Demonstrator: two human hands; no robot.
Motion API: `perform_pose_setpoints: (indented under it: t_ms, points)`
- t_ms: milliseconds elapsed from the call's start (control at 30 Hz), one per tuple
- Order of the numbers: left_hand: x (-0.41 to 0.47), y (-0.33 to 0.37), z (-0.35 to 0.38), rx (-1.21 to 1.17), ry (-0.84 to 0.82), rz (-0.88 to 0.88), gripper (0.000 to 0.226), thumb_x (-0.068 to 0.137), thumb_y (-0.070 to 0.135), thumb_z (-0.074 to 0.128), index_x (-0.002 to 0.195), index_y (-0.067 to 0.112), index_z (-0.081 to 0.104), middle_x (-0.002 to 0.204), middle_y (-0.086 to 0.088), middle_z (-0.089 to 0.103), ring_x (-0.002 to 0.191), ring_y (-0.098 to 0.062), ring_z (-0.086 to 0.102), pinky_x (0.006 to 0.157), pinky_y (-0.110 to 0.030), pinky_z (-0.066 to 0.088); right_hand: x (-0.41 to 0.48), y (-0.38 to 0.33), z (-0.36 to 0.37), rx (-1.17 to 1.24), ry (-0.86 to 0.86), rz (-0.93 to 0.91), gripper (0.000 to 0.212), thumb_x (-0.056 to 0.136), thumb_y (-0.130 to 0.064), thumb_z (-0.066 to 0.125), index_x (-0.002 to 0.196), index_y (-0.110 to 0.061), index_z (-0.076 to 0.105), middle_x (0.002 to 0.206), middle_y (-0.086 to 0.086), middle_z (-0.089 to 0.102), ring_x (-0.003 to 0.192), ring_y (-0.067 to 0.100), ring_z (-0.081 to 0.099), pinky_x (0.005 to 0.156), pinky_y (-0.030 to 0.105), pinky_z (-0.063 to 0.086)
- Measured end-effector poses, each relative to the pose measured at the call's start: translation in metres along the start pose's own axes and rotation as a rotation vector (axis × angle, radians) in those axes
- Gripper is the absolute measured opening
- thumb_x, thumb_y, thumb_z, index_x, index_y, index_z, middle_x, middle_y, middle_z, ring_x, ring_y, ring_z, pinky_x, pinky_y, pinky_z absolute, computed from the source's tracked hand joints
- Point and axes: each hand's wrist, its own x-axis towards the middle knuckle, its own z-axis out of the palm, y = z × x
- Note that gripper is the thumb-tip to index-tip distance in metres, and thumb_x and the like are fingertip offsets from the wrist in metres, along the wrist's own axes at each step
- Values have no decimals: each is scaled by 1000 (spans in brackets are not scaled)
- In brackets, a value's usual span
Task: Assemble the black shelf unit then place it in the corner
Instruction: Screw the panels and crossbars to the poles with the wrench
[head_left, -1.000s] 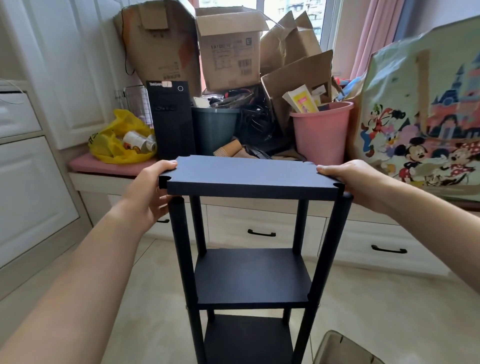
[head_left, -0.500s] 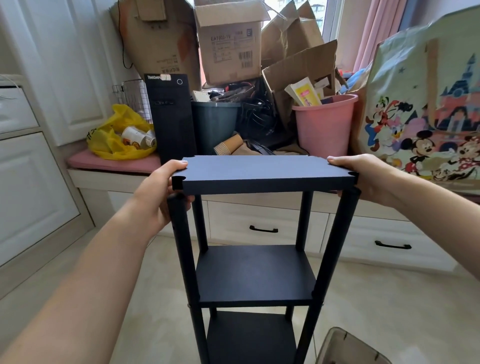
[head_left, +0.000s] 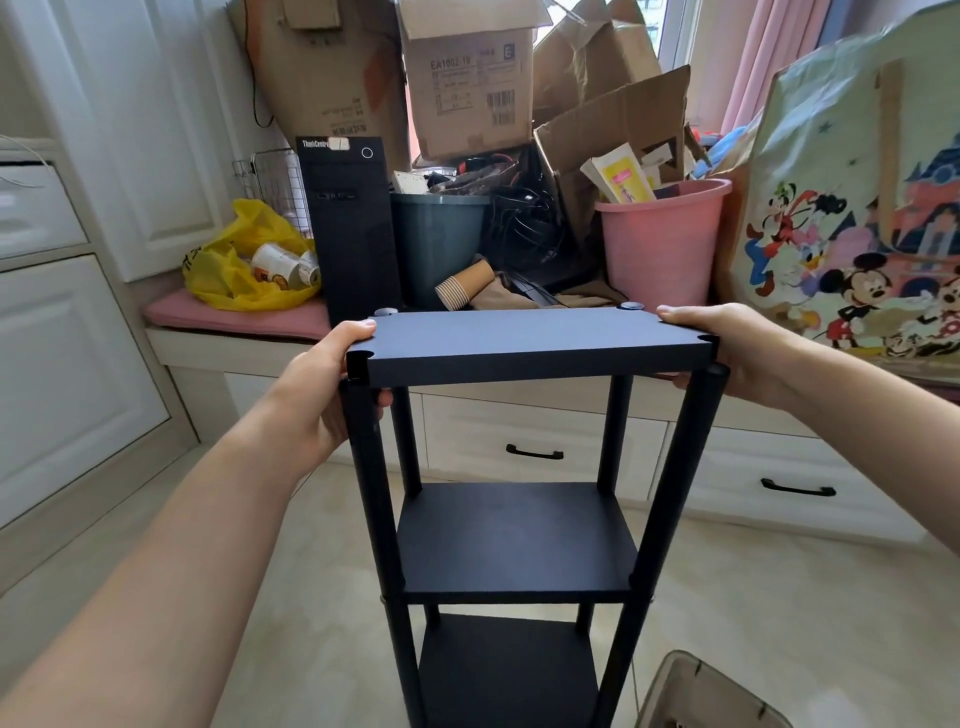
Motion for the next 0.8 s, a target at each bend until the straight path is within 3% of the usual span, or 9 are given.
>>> perform_pose_setpoints:
  t_ms: [200, 367, 433, 533, 700, 800]
  points:
    - [-1, 2, 0, -36, -3, -36, 30, 93, 43, 67, 106, 16, 63, 57, 0, 67, 46, -14, 61, 46, -22, 52, 2, 2, 0, -6, 17, -12, 18, 87, -32, 73, 94, -16, 70, 92, 6, 66, 77, 21, 63, 51, 26, 57]
    - [-2, 2, -1, -44, -13, -54, 34, 92, 44, 68, 108, 14, 62, 57, -1, 67, 47, -14, 62, 48, -23, 54, 2, 3, -2, 44, 24, -4, 31, 84, -33, 77, 101, -10, 68, 89, 5, 69, 76, 18, 66, 72, 37, 61]
    - [-2, 2, -1, -37, -10, -53, 39, 90, 45, 70, 110, 12, 62, 58, -1, 68, 47, -13, 63, 48, -24, 55, 0, 1, -2, 61, 41, -15, 31, 84, -33, 77, 102, -10, 67, 86, 4, 69, 68, 16, 67, 65, 37, 62]
    - [-1, 2, -1, -38, 7, -34, 41, 90, 46, 70, 110, 11, 62, 58, -1, 69, 47, -13, 64, 49, -24, 56, -4, -2, 1, 107, 69, -33, 27, 84, -30, 77, 100, -12, 67, 85, 4, 68, 52, 10, 68, 47, 28, 57]
    - [1, 3, 0, -26, 31, 8, 52, 93, 51, 65, 123, 9, 60, 63, -2, 69, 49, -17, 63, 47, -25, 53, -6, 1, 6, 164, 66, -27, 16, 87, -26, 74, 92, -13, 67, 87, 3, 67, 57, 10, 66, 45, 22, 53]
    - [1, 5, 2, -24, 13, 6, 58, 93, 57, 62, 126, 9, 60, 67, -3, 69, 49, -17, 62, 47, -25, 52, -7, 1, 7, 173, 104, -42, 17, 89, -26, 73, 91, -11, 65, 84, 2, 65, 47, 6, 65, 42, 20, 51]
